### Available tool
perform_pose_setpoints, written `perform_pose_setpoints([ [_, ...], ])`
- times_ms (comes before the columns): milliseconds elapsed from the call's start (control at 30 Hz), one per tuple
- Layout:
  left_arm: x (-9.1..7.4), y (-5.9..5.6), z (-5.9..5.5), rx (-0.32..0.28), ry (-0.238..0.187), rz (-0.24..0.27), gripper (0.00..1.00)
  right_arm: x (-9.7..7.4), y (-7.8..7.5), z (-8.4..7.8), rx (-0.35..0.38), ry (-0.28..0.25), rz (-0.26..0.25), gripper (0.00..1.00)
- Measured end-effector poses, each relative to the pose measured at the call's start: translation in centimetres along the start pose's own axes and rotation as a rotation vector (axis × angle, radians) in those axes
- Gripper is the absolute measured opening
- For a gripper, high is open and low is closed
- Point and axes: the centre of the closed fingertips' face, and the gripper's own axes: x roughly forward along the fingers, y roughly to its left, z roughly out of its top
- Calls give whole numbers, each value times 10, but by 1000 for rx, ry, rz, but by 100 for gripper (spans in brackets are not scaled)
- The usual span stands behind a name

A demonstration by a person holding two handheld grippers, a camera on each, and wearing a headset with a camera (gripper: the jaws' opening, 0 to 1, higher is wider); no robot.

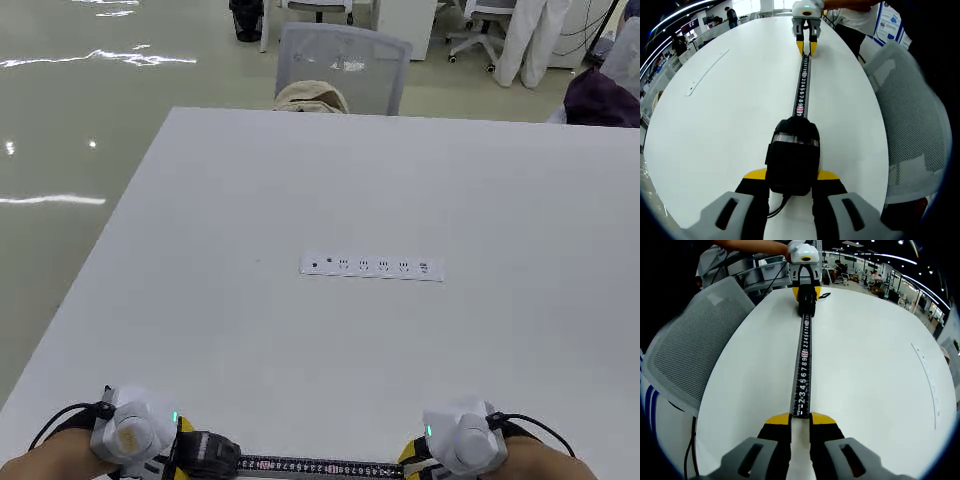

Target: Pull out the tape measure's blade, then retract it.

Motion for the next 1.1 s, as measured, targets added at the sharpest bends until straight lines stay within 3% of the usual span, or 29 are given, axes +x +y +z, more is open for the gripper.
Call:
perform_pose_setpoints([
  [767,1,1,1,5,11,14,30,3,-1,-3,-23,78,-30,13],
  [867,1,0,2,5,7,17,30,8,2,-11,-42,125,-12,14],
  [900,1,0,2,7,8,18,30,8,1,-4,-40,93,-14,14],
  [1100,1,1,2,1,6,21,30,6,1,-6,-18,99,-20,14],
])
